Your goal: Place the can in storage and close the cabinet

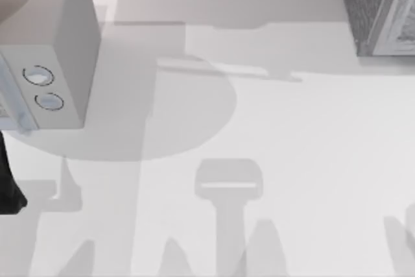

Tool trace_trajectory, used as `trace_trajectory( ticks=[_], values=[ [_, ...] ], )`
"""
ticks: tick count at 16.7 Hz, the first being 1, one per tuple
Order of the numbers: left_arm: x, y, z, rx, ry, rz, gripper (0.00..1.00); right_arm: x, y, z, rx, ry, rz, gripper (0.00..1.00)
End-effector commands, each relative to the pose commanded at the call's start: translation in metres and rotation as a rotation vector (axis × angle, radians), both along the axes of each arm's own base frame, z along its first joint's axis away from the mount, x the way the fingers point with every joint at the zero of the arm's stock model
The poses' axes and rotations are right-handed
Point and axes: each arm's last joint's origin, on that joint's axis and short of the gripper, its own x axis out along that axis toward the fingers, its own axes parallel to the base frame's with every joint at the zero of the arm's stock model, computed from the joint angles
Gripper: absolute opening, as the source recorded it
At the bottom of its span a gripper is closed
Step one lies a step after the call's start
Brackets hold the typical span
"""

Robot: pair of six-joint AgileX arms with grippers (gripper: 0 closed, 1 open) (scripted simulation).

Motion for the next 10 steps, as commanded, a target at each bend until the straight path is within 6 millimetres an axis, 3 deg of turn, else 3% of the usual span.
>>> trace_trajectory(
  ticks=[4, 10],
  values=[
    [0.0, 0.0, 0.0, 0.0, 0.0, 0.0, 1.0, -0.016, 0.032, 0.044, -0.024, -0.014, -0.002, 1.0],
    [0.0, 0.0, 0.0, 0.0, 0.0, 0.0, 1.0, -0.019, 0.036, 0.05, -0.031, -0.018, -0.004, 1.0]
  ],
)
